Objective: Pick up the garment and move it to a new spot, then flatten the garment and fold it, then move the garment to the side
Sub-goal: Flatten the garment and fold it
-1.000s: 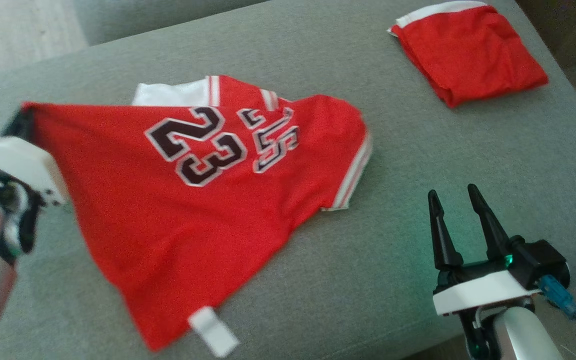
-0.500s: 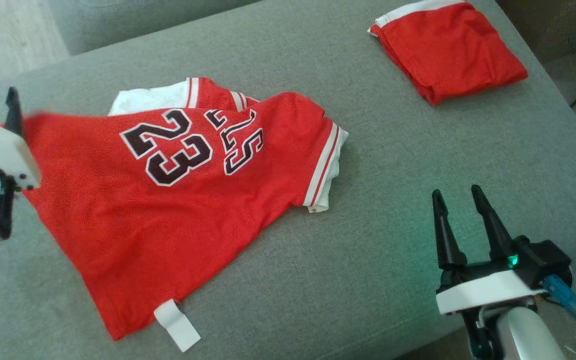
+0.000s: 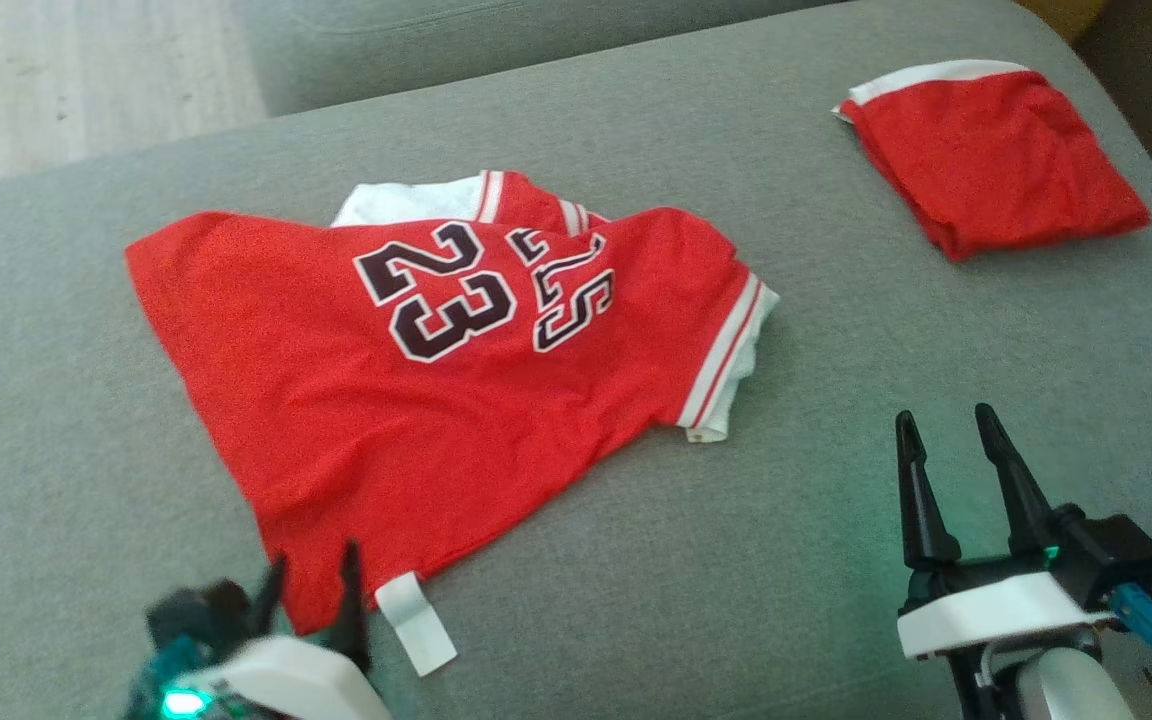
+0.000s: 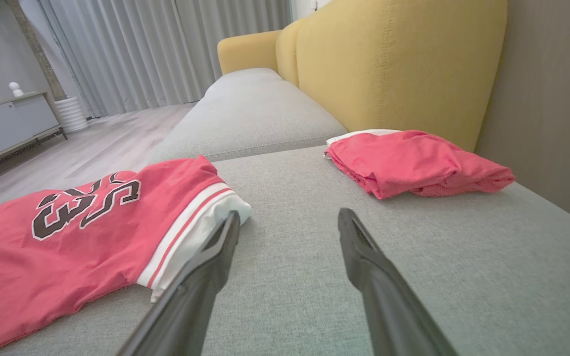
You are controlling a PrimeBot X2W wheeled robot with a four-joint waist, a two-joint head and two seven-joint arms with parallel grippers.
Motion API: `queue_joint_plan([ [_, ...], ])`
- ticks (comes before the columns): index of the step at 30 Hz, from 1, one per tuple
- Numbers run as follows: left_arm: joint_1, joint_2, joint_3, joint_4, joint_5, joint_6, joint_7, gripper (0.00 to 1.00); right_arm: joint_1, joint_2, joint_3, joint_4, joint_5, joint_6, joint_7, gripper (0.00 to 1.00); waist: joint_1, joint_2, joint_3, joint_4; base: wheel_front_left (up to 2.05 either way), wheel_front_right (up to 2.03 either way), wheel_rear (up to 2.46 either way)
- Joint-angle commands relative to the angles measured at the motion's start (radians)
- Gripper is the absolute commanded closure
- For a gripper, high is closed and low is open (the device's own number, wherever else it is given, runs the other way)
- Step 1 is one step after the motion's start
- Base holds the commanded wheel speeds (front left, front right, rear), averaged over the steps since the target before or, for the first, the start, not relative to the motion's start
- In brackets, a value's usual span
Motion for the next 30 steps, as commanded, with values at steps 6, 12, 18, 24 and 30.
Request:
queue_joint_plan([
  [6, -0.009, -0.039, 0.023, -0.016, -0.005, 0.038, -0.046, 0.00, -0.016, -0.005, 0.019, -0.035, -0.022, 0.008, -0.011, 0.00, 0.0001, 0.0000, -0.001, 0.045, 0.00, 0.00, 0.00],
  [12, -0.014, -0.054, 0.007, 0.047, -0.015, 0.030, -0.032, 0.00, -0.022, -0.005, 0.027, -0.032, -0.028, 0.008, -0.011, 0.00, 0.0001, 0.0000, 0.005, 0.045, 0.00, 0.00, 0.00],
  [18, -0.034, -0.075, -0.008, 0.110, -0.042, -0.032, -0.030, 1.00, -0.023, -0.005, 0.028, -0.028, -0.023, 0.008, -0.011, 0.00, 0.0001, 0.0000, 0.014, 0.032, 0.00, 0.00, 0.00],
  [24, -0.021, -0.039, 0.000, 0.097, -0.029, -0.024, -0.036, 1.00, -0.014, -0.005, 0.015, -0.027, -0.021, 0.008, -0.011, 0.00, 0.0001, 0.0000, 0.007, 0.046, 0.00, 0.00, 0.00],
  [30, 0.105, 0.066, 0.096, -0.033, -0.038, 0.068, -0.060, 1.00, -0.005, -0.005, 0.011, -0.029, -0.014, 0.008, -0.011, 0.00, 0.0001, 0.0000, -0.001, 0.080, 0.00, 0.00, 0.00],
])
